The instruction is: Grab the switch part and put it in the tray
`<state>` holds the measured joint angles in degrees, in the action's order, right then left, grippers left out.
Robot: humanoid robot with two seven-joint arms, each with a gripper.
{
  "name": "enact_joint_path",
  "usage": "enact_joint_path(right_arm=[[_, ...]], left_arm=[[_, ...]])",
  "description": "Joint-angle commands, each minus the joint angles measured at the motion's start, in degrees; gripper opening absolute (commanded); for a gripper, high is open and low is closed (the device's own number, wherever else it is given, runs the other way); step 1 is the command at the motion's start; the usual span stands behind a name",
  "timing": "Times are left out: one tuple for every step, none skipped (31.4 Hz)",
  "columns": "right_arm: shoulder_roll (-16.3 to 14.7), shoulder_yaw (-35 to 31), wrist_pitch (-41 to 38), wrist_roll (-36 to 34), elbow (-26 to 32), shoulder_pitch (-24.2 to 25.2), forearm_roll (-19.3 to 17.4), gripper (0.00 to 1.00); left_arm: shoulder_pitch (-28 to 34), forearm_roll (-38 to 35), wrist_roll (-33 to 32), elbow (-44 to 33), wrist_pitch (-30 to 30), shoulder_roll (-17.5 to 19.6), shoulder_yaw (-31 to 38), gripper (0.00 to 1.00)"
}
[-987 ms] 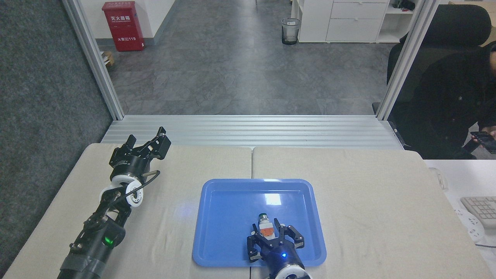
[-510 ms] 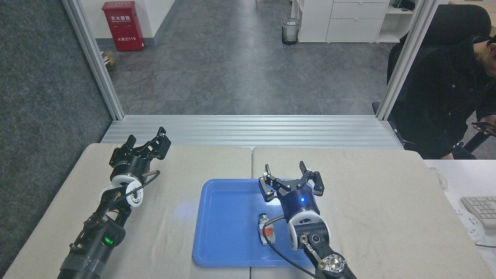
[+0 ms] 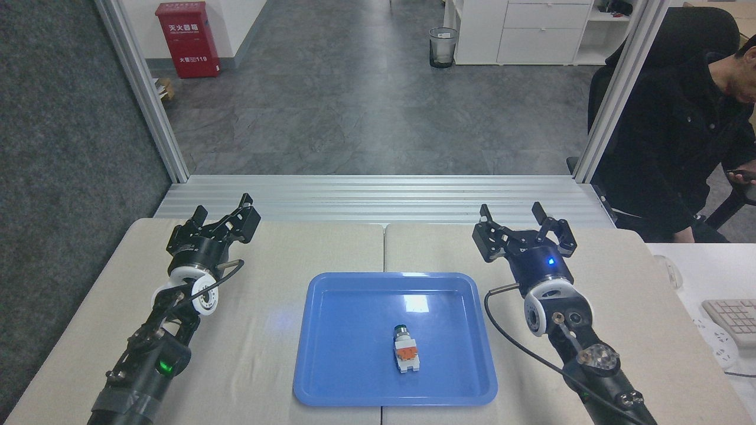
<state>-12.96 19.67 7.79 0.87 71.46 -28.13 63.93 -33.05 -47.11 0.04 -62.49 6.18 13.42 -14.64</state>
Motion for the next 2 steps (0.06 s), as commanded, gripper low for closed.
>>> enact_joint_path(right_arm=[[-12.3,-5.3,-3.0,-5.6,-4.3,0.9,-4.3,0.99],[-12.3,-5.3,-3.0,-5.6,-5.0,1.0,-4.3,0.99]], left_arm=[[0.0,0.0,0.0,0.0,0.1,-0.1,0.0,1.0],[0.0,0.0,0.0,0.0,0.1,0.0,0.0,1.0]])
